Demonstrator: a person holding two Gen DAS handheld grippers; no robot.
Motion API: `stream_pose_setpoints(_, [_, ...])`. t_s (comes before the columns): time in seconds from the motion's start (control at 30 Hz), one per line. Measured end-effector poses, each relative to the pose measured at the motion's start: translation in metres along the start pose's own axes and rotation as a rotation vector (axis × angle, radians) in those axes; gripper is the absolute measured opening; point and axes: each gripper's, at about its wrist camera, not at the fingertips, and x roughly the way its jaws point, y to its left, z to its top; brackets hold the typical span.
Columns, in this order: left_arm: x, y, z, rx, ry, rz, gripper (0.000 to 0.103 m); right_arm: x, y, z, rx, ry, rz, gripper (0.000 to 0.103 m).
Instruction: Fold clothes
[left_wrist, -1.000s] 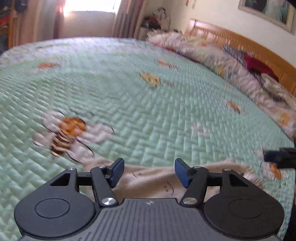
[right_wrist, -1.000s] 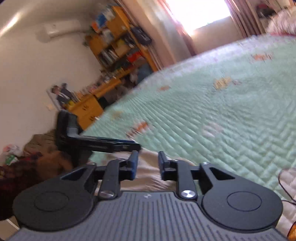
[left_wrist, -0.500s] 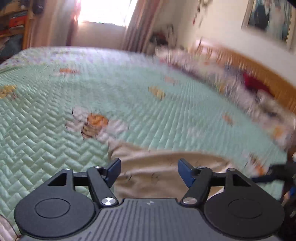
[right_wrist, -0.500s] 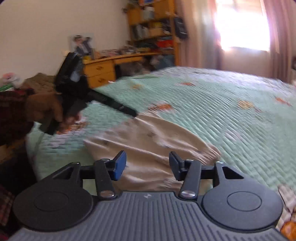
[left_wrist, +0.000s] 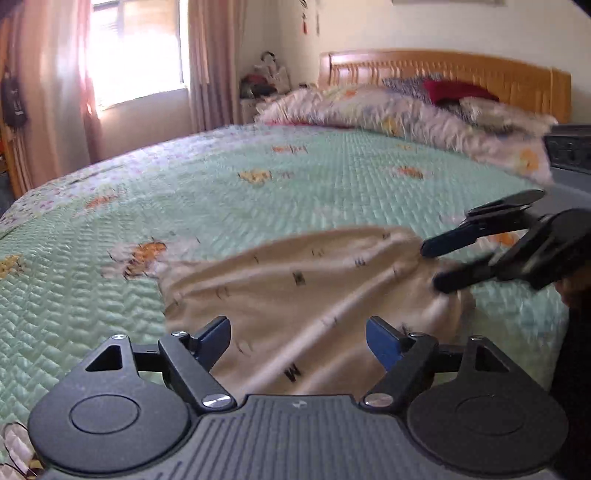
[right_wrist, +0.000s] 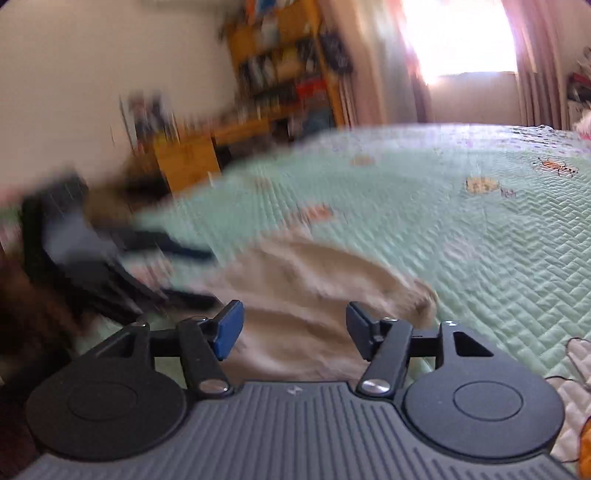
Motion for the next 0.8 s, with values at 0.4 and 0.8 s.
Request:
stream_pose_setpoints(0.4, [0.001,-0.006,-0.015,-0.025,-0.014,0.042,0.088,0.026,-0.008,0.065,0.119,-0.076,0.195,0.064])
stream_pose_setpoints(0.8, [-0.002,-0.012,-0.028,-0.11,-0.007,0.028,0.091,0.208,-0.051,0.115,0.739,0.192,0.621,0.064])
